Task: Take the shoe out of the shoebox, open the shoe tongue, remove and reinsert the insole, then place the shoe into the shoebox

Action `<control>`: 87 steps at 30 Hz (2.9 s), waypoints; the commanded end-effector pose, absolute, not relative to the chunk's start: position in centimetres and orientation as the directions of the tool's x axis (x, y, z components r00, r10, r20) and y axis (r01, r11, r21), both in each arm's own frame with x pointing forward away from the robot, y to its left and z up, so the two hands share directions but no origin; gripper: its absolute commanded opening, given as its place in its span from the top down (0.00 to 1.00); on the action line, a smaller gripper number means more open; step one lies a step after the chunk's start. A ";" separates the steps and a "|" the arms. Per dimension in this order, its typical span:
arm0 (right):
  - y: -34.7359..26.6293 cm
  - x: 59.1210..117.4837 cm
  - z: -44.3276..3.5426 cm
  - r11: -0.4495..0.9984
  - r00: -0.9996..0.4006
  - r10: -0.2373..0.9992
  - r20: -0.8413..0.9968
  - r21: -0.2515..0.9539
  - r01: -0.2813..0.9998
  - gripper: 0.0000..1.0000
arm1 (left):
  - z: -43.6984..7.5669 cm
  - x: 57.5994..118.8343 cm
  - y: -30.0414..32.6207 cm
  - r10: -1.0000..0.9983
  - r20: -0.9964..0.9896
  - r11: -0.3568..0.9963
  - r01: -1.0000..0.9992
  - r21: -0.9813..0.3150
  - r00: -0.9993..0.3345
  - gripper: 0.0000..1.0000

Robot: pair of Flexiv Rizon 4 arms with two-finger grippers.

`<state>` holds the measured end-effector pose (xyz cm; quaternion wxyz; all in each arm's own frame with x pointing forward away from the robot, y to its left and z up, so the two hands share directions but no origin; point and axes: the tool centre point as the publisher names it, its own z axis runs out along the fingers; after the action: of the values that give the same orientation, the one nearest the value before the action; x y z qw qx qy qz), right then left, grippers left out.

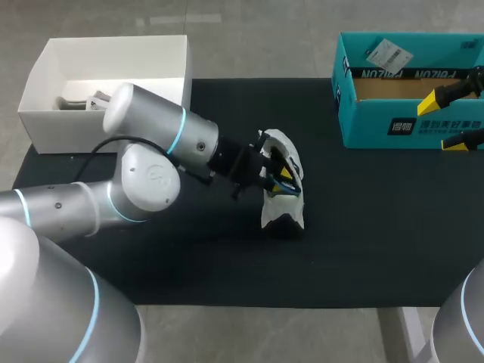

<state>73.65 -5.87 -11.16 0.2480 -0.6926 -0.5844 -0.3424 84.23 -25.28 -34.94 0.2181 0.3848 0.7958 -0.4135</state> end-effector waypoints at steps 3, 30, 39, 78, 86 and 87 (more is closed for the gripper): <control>-5.8 73.6 -11.2 -0.196 0.084 0.641 0.763 0.057 0.979 0.00 | -33.7 83.0 -24.4 0.435 -0.677 0.349 0.804 -0.481 -0.593 0.14; -5.8 73.6 -11.2 -0.196 0.084 0.641 0.763 0.057 0.979 0.00 | -35.0 83.7 -24.0 0.518 -0.653 0.317 0.833 -0.454 -0.553 1.00; -5.8 73.6 -11.2 -0.196 0.084 0.641 0.763 0.057 0.979 0.00 | -36.1 85.6 -23.9 0.504 -0.659 0.364 0.830 -0.423 -0.558 1.00; -5.8 73.6 -11.2 -0.196 0.084 0.641 0.763 0.057 0.979 0.00 | -36.7 83.5 -24.8 0.548 -0.623 0.339 0.830 -0.444 -0.557 1.00; -5.8 73.6 -11.2 -0.196 0.084 0.641 0.763 0.057 0.979 0.00 | -37.5 83.8 -24.8 0.560 -0.608 0.362 0.826 -0.432 -0.563 1.00; -5.8 73.6 -11.2 -0.196 0.084 0.641 0.763 0.057 0.979 0.00 | -37.4 83.8 -24.7 0.558 -0.607 0.362 0.824 -0.435 -0.566 1.00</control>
<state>73.66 -5.87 -11.16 0.2480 -0.6927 -0.5844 -0.3424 83.60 -24.34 -37.09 0.1817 0.4299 0.8040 -0.3685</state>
